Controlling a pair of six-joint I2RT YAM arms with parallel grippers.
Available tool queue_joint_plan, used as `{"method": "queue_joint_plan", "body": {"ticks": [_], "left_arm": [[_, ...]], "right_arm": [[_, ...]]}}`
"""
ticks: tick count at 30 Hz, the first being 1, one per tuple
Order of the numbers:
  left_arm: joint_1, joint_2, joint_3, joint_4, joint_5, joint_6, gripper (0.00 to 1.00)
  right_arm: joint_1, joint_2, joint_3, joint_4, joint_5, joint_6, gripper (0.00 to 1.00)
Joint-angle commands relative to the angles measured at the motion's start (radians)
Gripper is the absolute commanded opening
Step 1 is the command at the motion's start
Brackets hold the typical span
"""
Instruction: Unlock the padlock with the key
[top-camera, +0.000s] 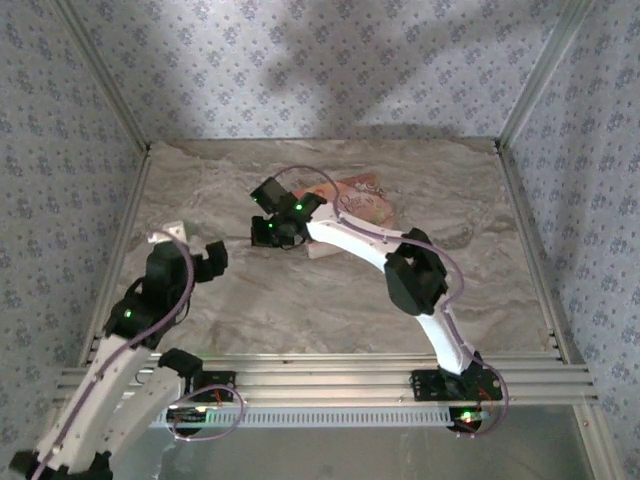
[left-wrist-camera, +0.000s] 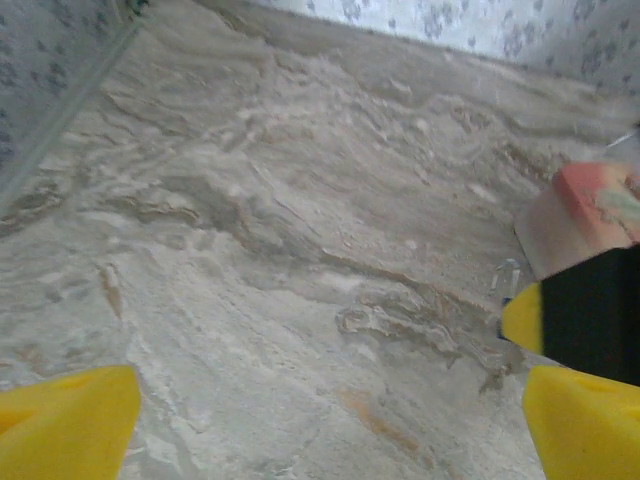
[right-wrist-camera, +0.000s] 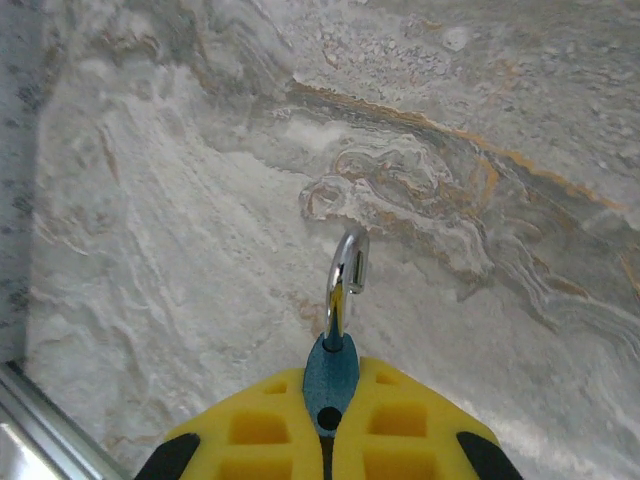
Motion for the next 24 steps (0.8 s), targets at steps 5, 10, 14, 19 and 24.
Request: {"method": "queue_joint_plan", "body": {"ticks": [5, 10, 14, 19, 24], "left_arm": [[0.005, -0.051, -0.032, -0.042, 0.022, 0.011, 0.98], [0.004, -0.013, -0.036, -0.030, 0.094, 0.010, 0.98], [0.004, -0.005, -0.041, -0.024, 0.117, 0.010, 0.98], [0.004, 0.012, -0.041, -0.012, 0.180, 0.048, 0.98], [0.004, 0.068, -0.007, -0.022, 0.247, 0.085, 0.98]], "right_arm": [[0.004, 0.171, 0.242, -0.172, -0.048, -0.119, 0.08], [-0.008, 0.194, 0.261, -0.170, -0.037, -0.121, 0.13], [-0.008, 0.190, 0.285, -0.191, -0.028, -0.146, 0.35], [-0.008, 0.158, 0.317, -0.213, -0.035, -0.185, 0.50], [-0.010, 0.057, 0.291, -0.244, 0.029, -0.244, 0.60]]}}
